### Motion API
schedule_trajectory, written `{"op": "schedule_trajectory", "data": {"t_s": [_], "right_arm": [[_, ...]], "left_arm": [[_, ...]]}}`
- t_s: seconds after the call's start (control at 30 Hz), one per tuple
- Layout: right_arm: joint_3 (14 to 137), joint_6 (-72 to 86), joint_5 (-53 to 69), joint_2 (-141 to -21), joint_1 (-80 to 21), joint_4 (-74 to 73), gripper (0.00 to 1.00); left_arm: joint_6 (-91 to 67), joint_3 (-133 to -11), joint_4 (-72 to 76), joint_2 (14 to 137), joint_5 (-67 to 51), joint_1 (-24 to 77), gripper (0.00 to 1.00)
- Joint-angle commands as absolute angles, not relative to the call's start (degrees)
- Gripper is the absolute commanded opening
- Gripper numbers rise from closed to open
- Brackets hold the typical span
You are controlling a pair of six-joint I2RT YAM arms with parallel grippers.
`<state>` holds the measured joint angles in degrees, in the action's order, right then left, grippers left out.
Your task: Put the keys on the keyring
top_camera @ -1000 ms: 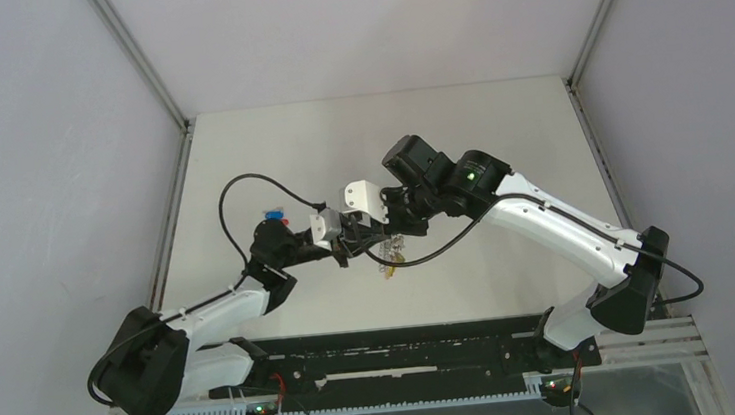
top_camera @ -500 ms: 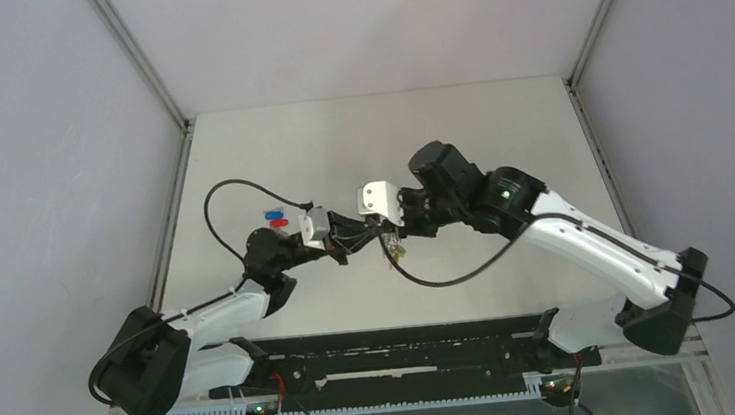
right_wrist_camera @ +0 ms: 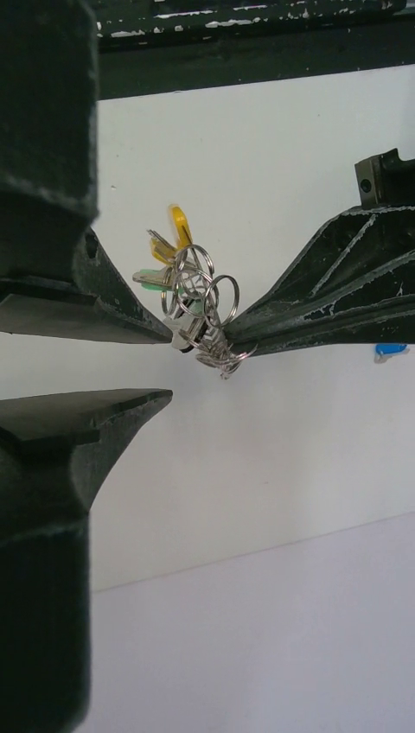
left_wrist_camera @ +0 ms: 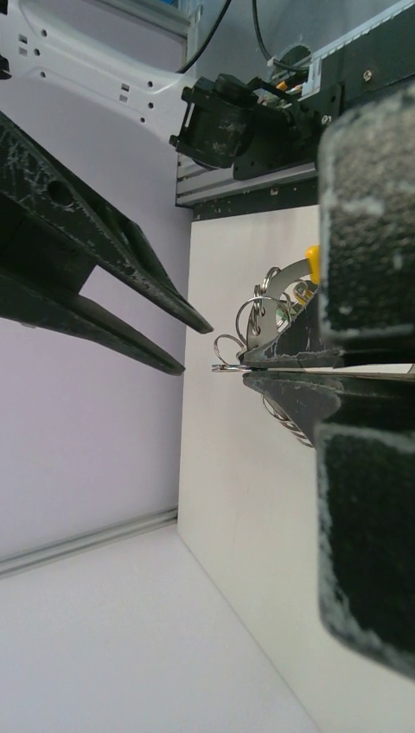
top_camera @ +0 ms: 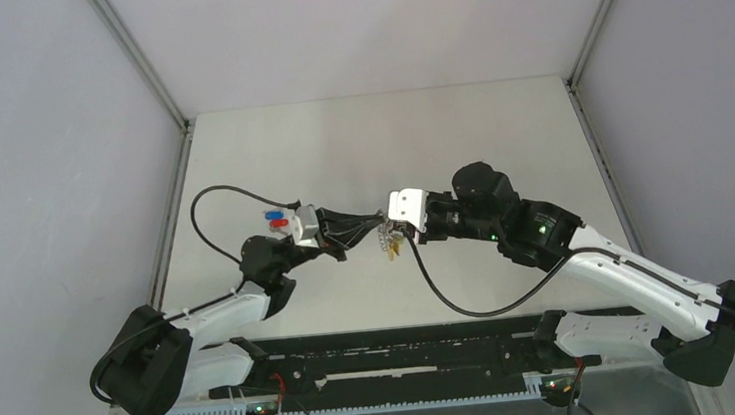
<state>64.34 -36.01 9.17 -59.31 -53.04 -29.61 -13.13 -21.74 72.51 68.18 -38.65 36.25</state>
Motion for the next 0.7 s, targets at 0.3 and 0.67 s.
{"op": "schedule_trajectory", "data": {"t_s": [0.3, 0.67], "right_arm": [[64.47, -35.69, 12.59, -60.95, -53.52, -22.38, 0.25], [64.42, -34.37, 10.35, -62.48, -53.50, -22.25, 0.23]], "left_arm": [[-13.78, -20.88, 77.45, 66.58, -34.27, 36.47, 0.00], [-13.70, -20.65, 78.52, 66.07, -32.94, 36.56, 0.00]]}}
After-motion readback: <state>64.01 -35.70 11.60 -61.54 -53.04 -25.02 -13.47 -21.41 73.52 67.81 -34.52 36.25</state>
